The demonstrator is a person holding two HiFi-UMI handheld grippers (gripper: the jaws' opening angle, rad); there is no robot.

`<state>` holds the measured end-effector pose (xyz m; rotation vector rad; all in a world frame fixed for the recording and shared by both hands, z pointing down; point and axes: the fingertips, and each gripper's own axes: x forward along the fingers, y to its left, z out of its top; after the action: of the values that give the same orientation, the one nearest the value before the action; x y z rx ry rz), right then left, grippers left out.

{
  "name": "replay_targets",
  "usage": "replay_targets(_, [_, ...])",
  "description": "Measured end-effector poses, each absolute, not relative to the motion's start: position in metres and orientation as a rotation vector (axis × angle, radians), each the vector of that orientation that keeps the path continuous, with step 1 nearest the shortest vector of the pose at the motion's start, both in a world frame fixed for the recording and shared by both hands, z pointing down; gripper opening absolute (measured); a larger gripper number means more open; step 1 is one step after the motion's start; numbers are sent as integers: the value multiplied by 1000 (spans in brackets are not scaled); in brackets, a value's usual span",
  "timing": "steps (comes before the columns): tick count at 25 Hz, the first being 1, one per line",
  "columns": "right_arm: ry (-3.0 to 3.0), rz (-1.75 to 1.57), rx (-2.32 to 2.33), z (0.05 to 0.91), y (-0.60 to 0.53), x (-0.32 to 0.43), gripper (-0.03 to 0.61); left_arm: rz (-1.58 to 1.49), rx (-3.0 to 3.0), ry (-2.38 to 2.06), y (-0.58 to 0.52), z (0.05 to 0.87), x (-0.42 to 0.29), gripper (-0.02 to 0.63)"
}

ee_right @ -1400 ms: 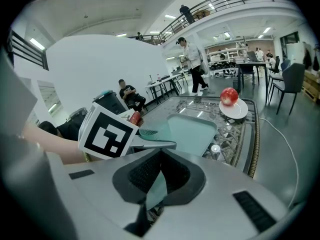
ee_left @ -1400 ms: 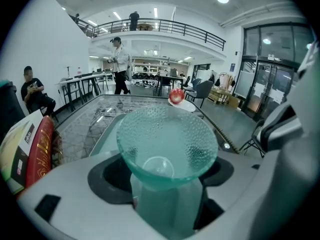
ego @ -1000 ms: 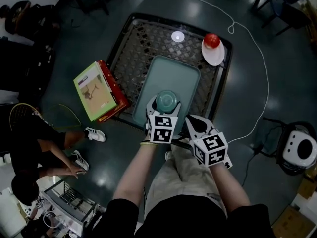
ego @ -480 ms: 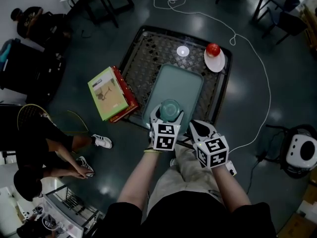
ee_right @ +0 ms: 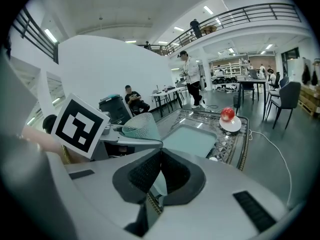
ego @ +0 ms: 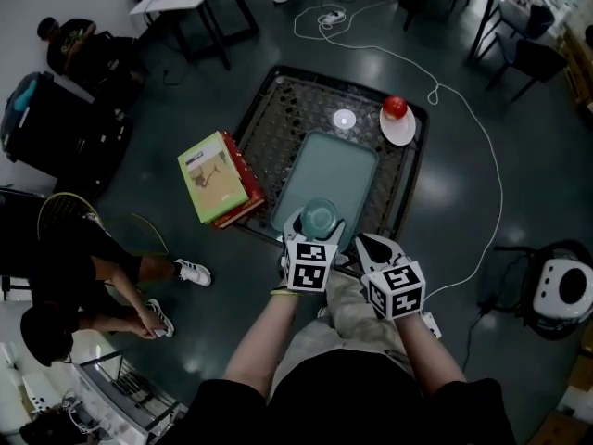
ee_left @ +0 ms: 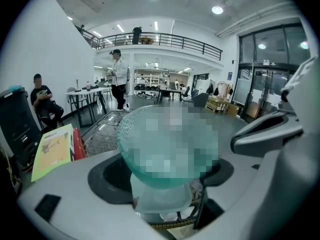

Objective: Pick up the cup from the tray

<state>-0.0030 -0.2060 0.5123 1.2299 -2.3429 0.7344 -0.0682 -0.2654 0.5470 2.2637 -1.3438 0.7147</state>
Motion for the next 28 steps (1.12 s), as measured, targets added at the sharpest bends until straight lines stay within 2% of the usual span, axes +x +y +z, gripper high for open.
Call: replay_targets(28, [-2418, 620, 1199, 492, -117, -14, 9, 617, 2284, -1408, -140, 493, -89, 374])
